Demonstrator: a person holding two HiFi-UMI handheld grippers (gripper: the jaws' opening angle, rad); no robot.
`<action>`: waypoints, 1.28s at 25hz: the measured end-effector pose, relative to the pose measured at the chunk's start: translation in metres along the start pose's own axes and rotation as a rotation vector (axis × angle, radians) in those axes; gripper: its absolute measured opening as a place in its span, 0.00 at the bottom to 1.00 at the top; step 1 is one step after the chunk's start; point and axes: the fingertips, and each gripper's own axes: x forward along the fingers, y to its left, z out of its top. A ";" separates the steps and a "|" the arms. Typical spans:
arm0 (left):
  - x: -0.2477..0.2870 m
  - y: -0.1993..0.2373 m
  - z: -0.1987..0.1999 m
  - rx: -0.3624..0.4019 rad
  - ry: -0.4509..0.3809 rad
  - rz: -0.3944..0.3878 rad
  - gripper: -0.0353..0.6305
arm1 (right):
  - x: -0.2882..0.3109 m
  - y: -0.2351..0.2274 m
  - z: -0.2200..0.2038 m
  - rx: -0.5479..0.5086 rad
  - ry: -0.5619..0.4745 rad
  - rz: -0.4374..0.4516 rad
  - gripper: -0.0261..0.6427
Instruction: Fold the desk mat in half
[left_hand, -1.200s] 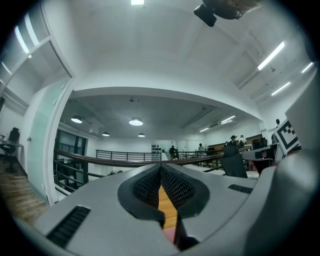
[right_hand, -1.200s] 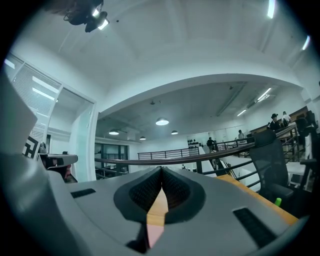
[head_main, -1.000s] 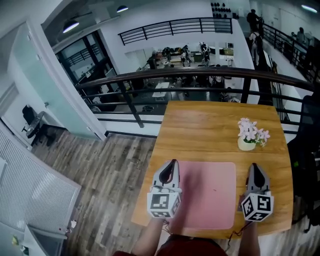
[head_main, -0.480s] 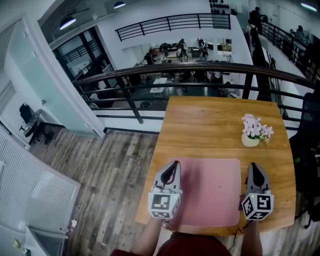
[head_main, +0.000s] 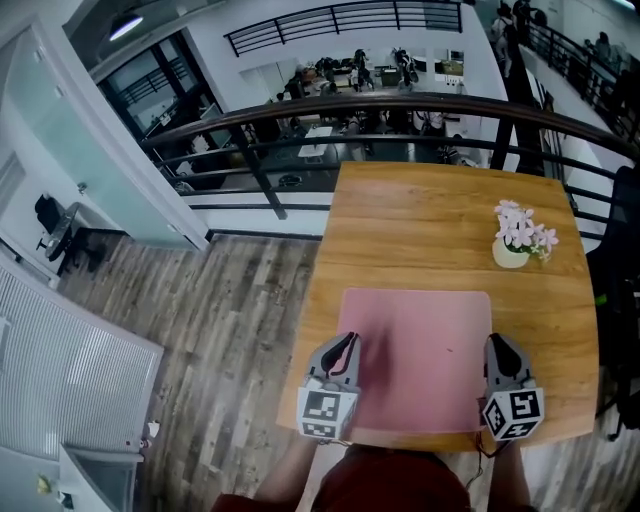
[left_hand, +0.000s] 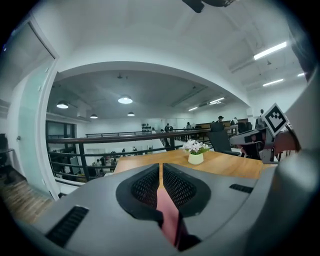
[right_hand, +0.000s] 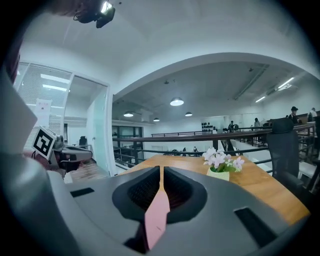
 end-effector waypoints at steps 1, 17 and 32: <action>-0.003 0.001 -0.009 0.002 0.017 -0.004 0.10 | 0.000 0.002 -0.008 -0.001 0.017 0.006 0.09; -0.056 -0.023 -0.154 0.133 0.403 -0.189 0.31 | -0.028 0.026 -0.143 -0.114 0.379 0.179 0.21; -0.094 -0.053 -0.239 0.334 0.668 -0.440 0.43 | -0.087 0.039 -0.244 -0.315 0.707 0.383 0.34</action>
